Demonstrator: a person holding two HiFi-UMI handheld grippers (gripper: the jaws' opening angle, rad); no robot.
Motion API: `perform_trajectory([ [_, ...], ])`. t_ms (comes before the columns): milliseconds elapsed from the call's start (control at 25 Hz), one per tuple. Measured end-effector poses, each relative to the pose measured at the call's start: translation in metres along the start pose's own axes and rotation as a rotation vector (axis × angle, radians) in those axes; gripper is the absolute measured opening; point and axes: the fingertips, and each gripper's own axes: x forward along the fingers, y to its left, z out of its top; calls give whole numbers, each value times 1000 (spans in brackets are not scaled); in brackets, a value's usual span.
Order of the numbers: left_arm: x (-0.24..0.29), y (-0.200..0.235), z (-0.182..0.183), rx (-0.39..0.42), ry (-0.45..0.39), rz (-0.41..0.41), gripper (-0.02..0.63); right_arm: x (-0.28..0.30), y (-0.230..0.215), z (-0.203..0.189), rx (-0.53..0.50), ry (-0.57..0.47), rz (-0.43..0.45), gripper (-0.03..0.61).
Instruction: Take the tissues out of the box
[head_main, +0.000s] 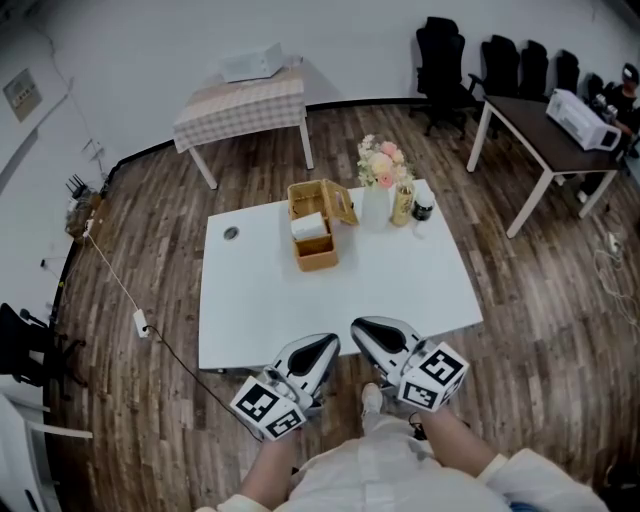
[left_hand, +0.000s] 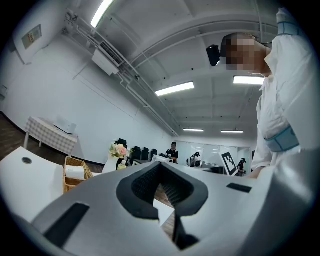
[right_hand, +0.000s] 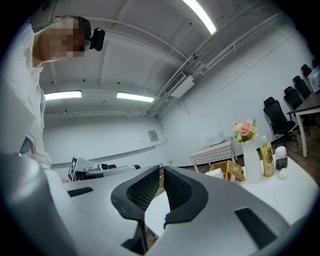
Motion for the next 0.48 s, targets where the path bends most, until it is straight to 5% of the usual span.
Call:
perform_trajectory([
  [480,83,60,15,15,-1,30,2,38,-88,31,2,29,46,35],
])
